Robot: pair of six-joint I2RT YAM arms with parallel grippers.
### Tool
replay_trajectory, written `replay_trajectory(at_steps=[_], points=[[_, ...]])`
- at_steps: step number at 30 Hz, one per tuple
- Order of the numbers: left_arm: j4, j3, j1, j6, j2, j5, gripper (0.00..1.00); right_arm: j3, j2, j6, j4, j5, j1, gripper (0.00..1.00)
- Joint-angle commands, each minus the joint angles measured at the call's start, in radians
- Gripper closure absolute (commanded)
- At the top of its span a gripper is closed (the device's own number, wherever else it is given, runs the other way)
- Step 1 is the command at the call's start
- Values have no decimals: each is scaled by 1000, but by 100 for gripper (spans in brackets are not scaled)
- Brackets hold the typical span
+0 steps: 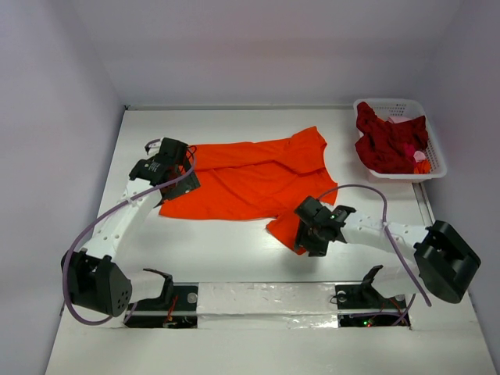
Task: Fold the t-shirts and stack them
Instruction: Fold the tshirt
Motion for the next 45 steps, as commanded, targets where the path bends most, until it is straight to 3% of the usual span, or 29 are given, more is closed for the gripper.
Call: replay_trajectory(at_steps=[1,11,15,17,19,33,39,45], points=[[-31,6,-5,-19,-10,-50,8,1,22,-14,66,-6,7,43],[-46,-3,-5,-42,-10,-88,7,-6,60,-19,97,-20,7,61],[-59,-29,-5,-65,-20,-113,7,-5,65,-19,100,-20,7,80],[-59,-38,-5,-76,-21,-121,7,-3,70,-21,101,-20,7,84],[-56,-52,7,-82,-24,-122,7,-3,71,-21,100,-19,7,100],[44,-101,142,-45,54,-75,6,12,33,-17,81,-2,7,100],[188,-147,180,-15,141,106,7,24,27,-40,103,-16,7,100],[247,-176,283,4,226,174,8,47,36,-65,101,-3,7,100]])
